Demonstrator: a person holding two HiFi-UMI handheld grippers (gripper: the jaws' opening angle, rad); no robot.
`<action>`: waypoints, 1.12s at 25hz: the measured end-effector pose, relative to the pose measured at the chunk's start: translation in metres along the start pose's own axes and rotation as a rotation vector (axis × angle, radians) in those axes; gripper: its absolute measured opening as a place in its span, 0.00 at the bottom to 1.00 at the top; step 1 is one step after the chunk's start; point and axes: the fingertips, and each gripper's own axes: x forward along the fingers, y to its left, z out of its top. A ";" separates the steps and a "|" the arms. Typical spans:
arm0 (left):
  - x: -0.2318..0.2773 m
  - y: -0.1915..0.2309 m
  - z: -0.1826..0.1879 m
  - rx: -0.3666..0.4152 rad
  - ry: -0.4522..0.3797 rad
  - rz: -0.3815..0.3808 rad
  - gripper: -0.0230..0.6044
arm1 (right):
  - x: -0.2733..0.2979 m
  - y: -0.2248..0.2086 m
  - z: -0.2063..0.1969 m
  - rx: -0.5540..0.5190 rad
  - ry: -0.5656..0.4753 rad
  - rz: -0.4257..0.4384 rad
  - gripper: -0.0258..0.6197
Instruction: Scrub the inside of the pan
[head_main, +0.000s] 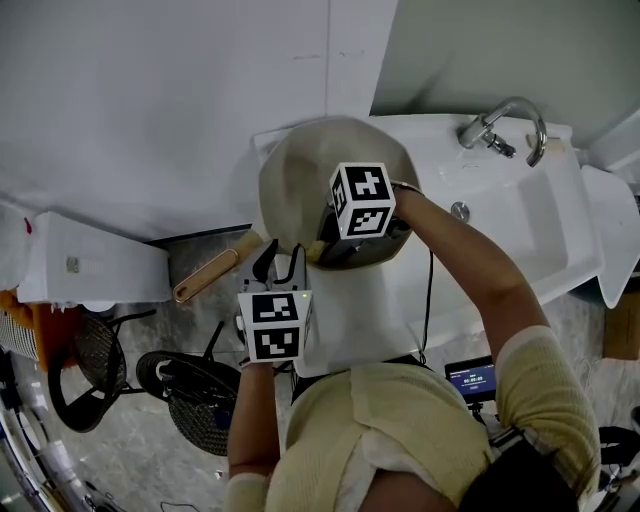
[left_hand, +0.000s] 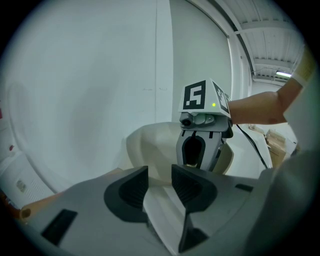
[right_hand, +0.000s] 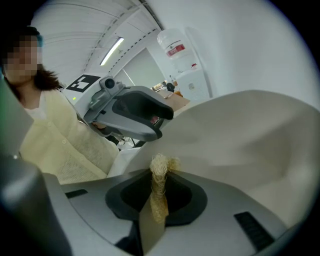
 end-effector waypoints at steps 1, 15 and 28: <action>0.000 0.000 0.000 0.002 0.001 0.001 0.35 | 0.000 0.003 -0.004 0.000 0.022 0.010 0.16; 0.001 0.001 0.001 0.021 -0.001 -0.014 0.35 | -0.029 0.019 -0.082 0.055 0.565 0.062 0.16; 0.001 0.002 0.001 0.013 -0.004 -0.015 0.35 | -0.062 0.000 -0.127 0.101 0.854 -0.068 0.16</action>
